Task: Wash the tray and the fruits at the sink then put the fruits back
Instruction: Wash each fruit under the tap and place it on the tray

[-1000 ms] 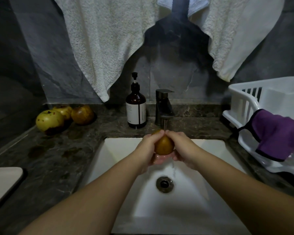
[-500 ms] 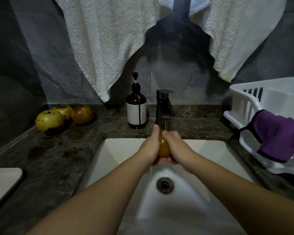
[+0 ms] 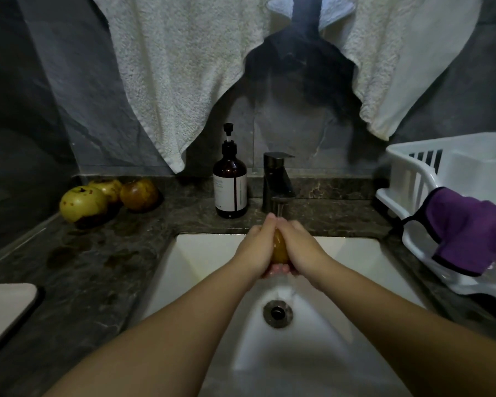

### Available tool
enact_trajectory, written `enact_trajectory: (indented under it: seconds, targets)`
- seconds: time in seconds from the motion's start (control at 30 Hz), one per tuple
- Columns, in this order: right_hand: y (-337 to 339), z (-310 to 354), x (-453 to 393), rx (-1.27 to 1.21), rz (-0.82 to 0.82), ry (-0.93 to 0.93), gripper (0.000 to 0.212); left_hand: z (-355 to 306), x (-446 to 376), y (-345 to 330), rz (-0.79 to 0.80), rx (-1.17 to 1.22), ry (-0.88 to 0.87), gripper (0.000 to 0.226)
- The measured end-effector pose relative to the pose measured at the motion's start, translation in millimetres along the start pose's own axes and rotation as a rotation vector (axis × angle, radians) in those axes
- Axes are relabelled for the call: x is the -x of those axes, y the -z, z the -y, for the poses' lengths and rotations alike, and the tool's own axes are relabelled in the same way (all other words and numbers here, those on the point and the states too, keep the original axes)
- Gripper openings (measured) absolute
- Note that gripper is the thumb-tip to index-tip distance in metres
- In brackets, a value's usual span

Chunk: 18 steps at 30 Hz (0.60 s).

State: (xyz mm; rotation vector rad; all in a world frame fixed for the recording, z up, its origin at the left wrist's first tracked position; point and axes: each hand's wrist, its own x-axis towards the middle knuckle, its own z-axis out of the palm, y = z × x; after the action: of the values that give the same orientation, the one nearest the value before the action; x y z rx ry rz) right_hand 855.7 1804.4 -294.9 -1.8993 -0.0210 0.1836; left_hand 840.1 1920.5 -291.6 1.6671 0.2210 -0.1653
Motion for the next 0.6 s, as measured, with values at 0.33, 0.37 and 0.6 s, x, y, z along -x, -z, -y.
enact_trajectory:
  seconds: [0.33,0.37,0.6]
  targets:
    - [0,-3,3,0.191,-0.034,0.123,0.048,3,0,5,0.052,0.079,0.098,0.059]
    - [0,-2,3,0.133,-0.017,0.071,0.050,5,-2,5,0.033,0.029,0.032,0.054]
    - [9,0,4,0.168,0.058,0.082,0.041,2,-2,11,0.183,0.119,0.181,0.057]
